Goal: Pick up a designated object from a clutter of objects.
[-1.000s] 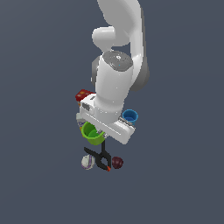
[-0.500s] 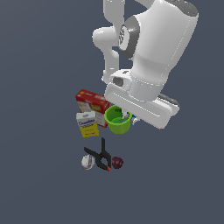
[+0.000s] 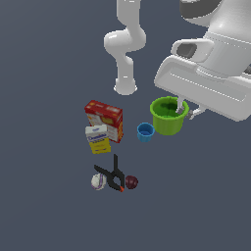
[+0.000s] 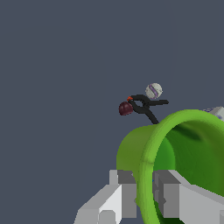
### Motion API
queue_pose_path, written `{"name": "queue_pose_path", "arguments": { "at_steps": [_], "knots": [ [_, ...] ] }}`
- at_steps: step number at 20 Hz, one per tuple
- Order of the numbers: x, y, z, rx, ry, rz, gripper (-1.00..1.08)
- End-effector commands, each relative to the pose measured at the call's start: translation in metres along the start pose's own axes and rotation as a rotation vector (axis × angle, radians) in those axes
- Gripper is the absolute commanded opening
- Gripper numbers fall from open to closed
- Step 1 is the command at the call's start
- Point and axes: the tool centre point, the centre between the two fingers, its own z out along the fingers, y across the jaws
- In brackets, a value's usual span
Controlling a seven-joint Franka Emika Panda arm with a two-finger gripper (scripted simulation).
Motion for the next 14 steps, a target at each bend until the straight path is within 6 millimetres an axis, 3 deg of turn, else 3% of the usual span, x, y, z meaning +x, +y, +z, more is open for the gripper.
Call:
{"name": "queue_pose_path", "arguments": {
  "at_steps": [1, 8, 14],
  "knots": [
    [-0.008, -0.015, -0.023, 0.001, 0.000, 0.001, -1.00],
    [-0.024, -0.049, -0.071, 0.001, -0.001, 0.001, -1.00],
    [-0.033, -0.070, -0.099, 0.002, -0.001, 0.000, -1.00]
  ]
}}
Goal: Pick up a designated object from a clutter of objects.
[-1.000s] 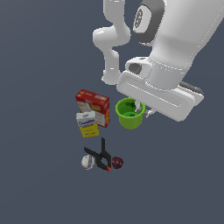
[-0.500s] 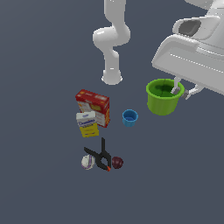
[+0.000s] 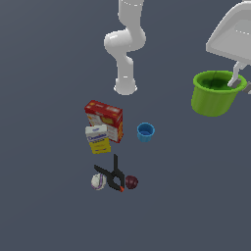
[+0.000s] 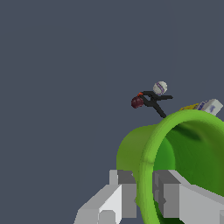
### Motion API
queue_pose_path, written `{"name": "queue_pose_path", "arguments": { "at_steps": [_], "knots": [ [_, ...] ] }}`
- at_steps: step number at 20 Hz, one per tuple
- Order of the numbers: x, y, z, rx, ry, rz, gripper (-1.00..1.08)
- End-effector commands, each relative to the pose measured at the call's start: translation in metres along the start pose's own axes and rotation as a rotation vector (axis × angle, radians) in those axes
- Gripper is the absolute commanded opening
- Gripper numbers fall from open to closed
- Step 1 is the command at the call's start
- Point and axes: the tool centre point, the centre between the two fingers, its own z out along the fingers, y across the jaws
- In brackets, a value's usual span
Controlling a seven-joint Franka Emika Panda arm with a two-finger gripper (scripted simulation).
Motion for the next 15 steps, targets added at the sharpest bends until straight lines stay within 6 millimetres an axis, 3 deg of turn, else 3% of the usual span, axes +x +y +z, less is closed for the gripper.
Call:
{"name": "queue_pose_path", "arguments": {
  "at_steps": [1, 15],
  "knots": [
    [-0.003, -0.007, -0.011, 0.001, 0.001, 0.001, -1.00],
    [-0.008, -0.022, -0.030, 0.001, 0.001, 0.001, -1.00]
  ]
}}
